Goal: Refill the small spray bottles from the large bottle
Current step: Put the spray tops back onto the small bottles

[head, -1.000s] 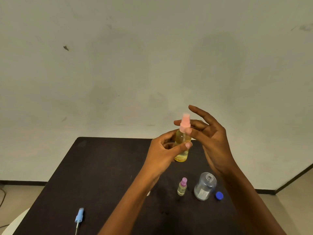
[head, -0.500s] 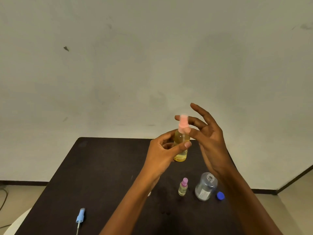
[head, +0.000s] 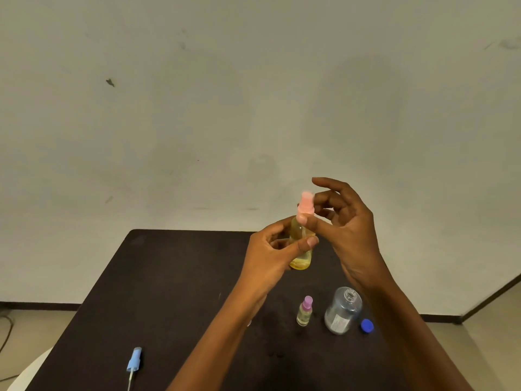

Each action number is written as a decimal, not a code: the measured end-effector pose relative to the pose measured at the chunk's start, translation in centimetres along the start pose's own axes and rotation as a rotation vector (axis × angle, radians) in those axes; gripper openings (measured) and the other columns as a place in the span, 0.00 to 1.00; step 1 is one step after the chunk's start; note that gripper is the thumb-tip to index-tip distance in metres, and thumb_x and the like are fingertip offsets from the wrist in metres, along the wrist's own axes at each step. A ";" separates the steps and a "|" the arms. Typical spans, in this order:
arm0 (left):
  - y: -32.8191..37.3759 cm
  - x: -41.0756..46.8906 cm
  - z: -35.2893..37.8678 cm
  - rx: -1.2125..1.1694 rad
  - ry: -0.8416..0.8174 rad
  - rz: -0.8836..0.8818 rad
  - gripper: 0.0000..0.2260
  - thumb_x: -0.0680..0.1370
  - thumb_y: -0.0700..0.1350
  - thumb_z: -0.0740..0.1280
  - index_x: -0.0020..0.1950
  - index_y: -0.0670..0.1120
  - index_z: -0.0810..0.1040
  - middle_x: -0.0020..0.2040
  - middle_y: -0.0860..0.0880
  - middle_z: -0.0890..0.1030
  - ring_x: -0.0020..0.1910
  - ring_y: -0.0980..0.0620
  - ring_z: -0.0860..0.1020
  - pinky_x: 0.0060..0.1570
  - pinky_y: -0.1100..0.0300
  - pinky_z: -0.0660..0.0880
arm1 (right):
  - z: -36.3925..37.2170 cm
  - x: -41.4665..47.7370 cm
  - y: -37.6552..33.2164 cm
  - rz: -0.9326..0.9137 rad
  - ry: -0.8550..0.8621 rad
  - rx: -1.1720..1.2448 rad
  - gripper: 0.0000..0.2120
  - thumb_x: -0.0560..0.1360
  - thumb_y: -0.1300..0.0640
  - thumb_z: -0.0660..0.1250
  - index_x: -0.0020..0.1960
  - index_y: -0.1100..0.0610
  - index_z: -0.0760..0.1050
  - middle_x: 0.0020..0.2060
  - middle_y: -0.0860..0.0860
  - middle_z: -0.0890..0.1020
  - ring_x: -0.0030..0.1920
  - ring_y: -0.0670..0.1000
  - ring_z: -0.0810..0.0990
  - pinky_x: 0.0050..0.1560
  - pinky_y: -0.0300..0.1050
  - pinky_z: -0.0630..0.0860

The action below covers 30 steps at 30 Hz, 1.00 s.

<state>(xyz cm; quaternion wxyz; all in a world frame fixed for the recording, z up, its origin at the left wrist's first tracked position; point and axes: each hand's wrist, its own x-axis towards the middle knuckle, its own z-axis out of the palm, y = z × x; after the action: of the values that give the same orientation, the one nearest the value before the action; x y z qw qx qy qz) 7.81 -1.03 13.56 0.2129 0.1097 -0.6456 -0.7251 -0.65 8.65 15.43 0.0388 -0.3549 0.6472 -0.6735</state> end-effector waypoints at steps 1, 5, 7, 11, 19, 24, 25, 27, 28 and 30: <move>0.0 0.0 0.0 0.000 -0.001 -0.002 0.13 0.71 0.44 0.72 0.51 0.58 0.77 0.48 0.56 0.81 0.47 0.57 0.80 0.38 0.66 0.79 | -0.1 0.0 0.0 0.000 -0.028 -0.008 0.28 0.65 0.55 0.75 0.62 0.47 0.70 0.48 0.46 0.82 0.53 0.50 0.80 0.58 0.49 0.76; 0.1 0.0 0.0 0.010 -0.005 -0.002 0.14 0.71 0.44 0.71 0.54 0.55 0.77 0.49 0.56 0.81 0.49 0.56 0.80 0.40 0.67 0.79 | -0.7 0.1 -0.3 0.052 -0.156 0.030 0.27 0.70 0.55 0.68 0.68 0.47 0.66 0.53 0.47 0.82 0.59 0.49 0.78 0.64 0.54 0.71; 0.1 0.0 -0.1 0.015 -0.006 0.007 0.13 0.71 0.44 0.71 0.51 0.57 0.77 0.48 0.57 0.81 0.48 0.57 0.80 0.41 0.66 0.80 | -0.8 0.0 -0.5 0.058 -0.164 0.037 0.25 0.71 0.55 0.68 0.67 0.50 0.68 0.51 0.49 0.83 0.56 0.49 0.80 0.63 0.56 0.71; 0.1 0.0 -0.1 0.024 -0.021 0.028 0.12 0.71 0.43 0.71 0.49 0.59 0.76 0.46 0.59 0.81 0.44 0.62 0.81 0.39 0.66 0.79 | -0.6 -0.1 -0.5 0.032 -0.093 0.015 0.25 0.68 0.55 0.70 0.63 0.53 0.71 0.48 0.51 0.84 0.53 0.51 0.82 0.60 0.59 0.73; -0.1 0.0 0.1 0.053 -0.018 0.072 0.13 0.71 0.43 0.71 0.47 0.61 0.75 0.38 0.65 0.82 0.41 0.67 0.80 0.39 0.66 0.79 | -0.1 -0.3 -0.2 -0.040 0.066 -0.047 0.24 0.61 0.53 0.74 0.55 0.47 0.74 0.43 0.48 0.83 0.47 0.49 0.82 0.55 0.46 0.77; -0.5 0.1 0.5 0.073 -0.002 0.044 0.12 0.71 0.44 0.71 0.51 0.56 0.77 0.46 0.58 0.80 0.46 0.59 0.80 0.47 0.60 0.80 | 0.2 -0.4 -0.2 -0.069 0.096 -0.078 0.25 0.61 0.52 0.74 0.56 0.46 0.72 0.39 0.42 0.81 0.45 0.46 0.80 0.51 0.37 0.76; -0.5 0.1 0.5 0.078 -0.005 0.038 0.13 0.71 0.44 0.71 0.53 0.55 0.77 0.47 0.57 0.81 0.47 0.58 0.80 0.47 0.60 0.80 | 0.1 -0.3 -0.2 -0.056 0.072 -0.083 0.26 0.61 0.52 0.74 0.57 0.46 0.71 0.41 0.43 0.81 0.46 0.46 0.80 0.52 0.38 0.76; -0.5 0.1 0.4 0.074 -0.019 0.038 0.12 0.71 0.44 0.71 0.53 0.55 0.77 0.45 0.59 0.82 0.47 0.58 0.81 0.47 0.61 0.80 | -0.3 -0.1 -0.3 -0.017 -0.010 -0.065 0.30 0.64 0.52 0.75 0.63 0.46 0.69 0.47 0.48 0.82 0.51 0.47 0.80 0.56 0.42 0.75; -0.5 0.1 0.3 0.066 -0.029 0.043 0.12 0.71 0.44 0.71 0.51 0.56 0.78 0.42 0.61 0.82 0.45 0.61 0.81 0.45 0.63 0.80 | -0.6 0.0 -0.4 0.006 -0.063 -0.041 0.30 0.66 0.52 0.74 0.66 0.47 0.67 0.49 0.49 0.83 0.54 0.48 0.80 0.58 0.46 0.74; -0.4 0.1 0.2 0.066 -0.043 0.048 0.12 0.71 0.43 0.71 0.48 0.59 0.77 0.39 0.64 0.82 0.43 0.64 0.81 0.42 0.65 0.80 | -1.1 0.1 -0.8 0.046 -0.158 0.021 0.29 0.69 0.55 0.71 0.68 0.50 0.66 0.51 0.51 0.83 0.56 0.50 0.80 0.61 0.51 0.73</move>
<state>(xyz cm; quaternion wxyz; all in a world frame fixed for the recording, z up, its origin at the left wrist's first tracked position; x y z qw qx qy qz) 7.56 -0.92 13.24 0.2127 0.0855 -0.6760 -0.7003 -0.98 9.70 16.29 0.1089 -0.3916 0.6431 -0.6490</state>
